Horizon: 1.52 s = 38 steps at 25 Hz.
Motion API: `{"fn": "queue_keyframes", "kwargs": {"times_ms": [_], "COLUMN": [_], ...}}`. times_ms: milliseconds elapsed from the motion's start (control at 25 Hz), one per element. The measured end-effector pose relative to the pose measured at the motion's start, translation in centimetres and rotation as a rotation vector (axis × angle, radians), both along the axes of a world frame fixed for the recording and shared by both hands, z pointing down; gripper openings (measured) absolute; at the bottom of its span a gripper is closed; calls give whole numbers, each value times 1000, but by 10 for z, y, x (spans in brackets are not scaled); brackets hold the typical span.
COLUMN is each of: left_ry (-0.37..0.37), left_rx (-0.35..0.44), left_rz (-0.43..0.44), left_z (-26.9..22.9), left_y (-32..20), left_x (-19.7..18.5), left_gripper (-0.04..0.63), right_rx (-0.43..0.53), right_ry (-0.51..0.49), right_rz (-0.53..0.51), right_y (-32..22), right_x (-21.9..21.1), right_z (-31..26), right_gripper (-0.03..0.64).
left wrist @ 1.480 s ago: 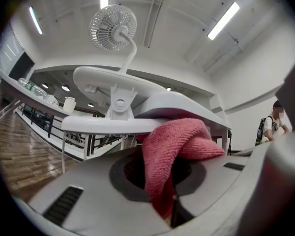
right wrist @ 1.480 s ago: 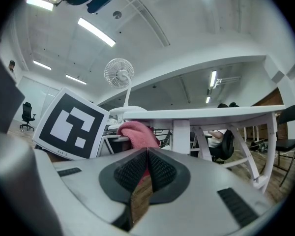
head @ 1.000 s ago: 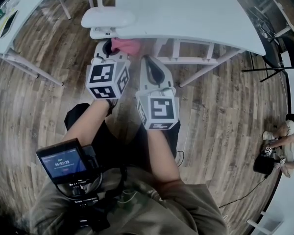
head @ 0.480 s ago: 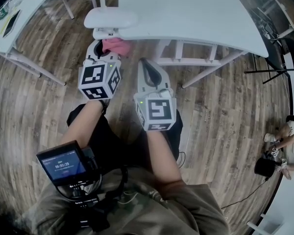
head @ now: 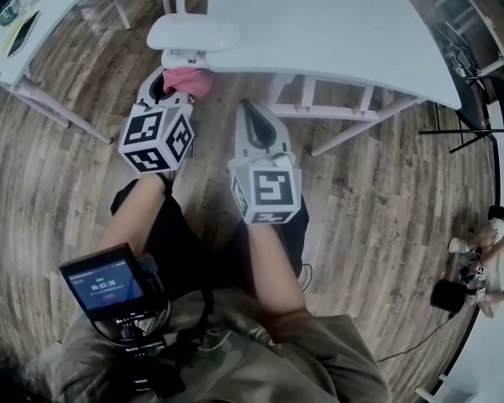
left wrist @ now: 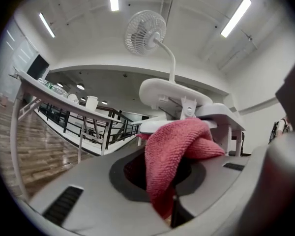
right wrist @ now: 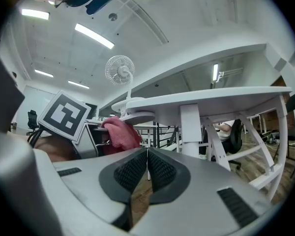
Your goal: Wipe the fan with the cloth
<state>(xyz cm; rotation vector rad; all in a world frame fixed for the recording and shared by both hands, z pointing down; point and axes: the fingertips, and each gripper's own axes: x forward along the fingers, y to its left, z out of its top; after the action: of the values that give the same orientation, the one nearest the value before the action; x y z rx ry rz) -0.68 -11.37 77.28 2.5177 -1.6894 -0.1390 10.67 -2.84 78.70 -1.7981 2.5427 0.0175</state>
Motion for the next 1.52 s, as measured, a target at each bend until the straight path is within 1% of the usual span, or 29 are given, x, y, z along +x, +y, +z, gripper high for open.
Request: {"fn": "queue_keyframes", "kwargs": {"times_ms": [200, 360, 520, 640, 760, 840, 920, 1000, 1120, 1160, 1200, 1280, 1320, 1520], "left_ry": [41, 28, 32, 15, -40, -74, -97, -110, -115, -121, -126, -122, -119, -180], "left_rx": [-26, -25, -8, 14, 53, 74, 72, 62, 67, 59, 34, -40, -61, -14], "left_rz": [-32, -50, -88, -128, -142, -135, -125, -121, -117, -107, -89, -50, -35, 12], "left_z": [3, 6, 2, 1, -2, -9, -15, -22, -41, -47, -52, -61, -67, -115], "left_y": [-1, -2, -3, 5, 18, 27, 36, 42, 47, 50, 53, 59, 62, 94], "left_x": [-13, -22, -43, -58, -54, -46, -39, -36, -36, -35, -31, -22, -18, -5], "left_gripper": [72, 72, 72, 72, 72, 72, 72, 72, 72, 72, 72, 72, 72, 74], "right_rx": [-2, 8, 22, 26, 25, -8, -37, -49, -59, -64, -73, -92, -99, -121], "right_ry": [11, 13, 17, 19, 16, 4, -1, 0, -9, -13, -15, -3, 5, -7], "right_rz": [-15, -18, -5, 2, 13, 18, 31, 52, 99, 123, 150, 188, 195, 175], "right_y": [-1, -1, -3, -5, -8, -9, -9, -9, -4, 2, 8, 19, 22, 31], "right_x": [-6, -4, 0, 3, 6, 5, 5, 7, 8, 10, 13, 20, 23, 28], "right_z": [3, -1, -5, -2, -4, -10, -18, -28, -50, -58, -67, -87, -97, -146], "right_gripper": [5, 5, 5, 5, 5, 5, 5, 5, 5, 3, 3, 3, 3, 6]}}
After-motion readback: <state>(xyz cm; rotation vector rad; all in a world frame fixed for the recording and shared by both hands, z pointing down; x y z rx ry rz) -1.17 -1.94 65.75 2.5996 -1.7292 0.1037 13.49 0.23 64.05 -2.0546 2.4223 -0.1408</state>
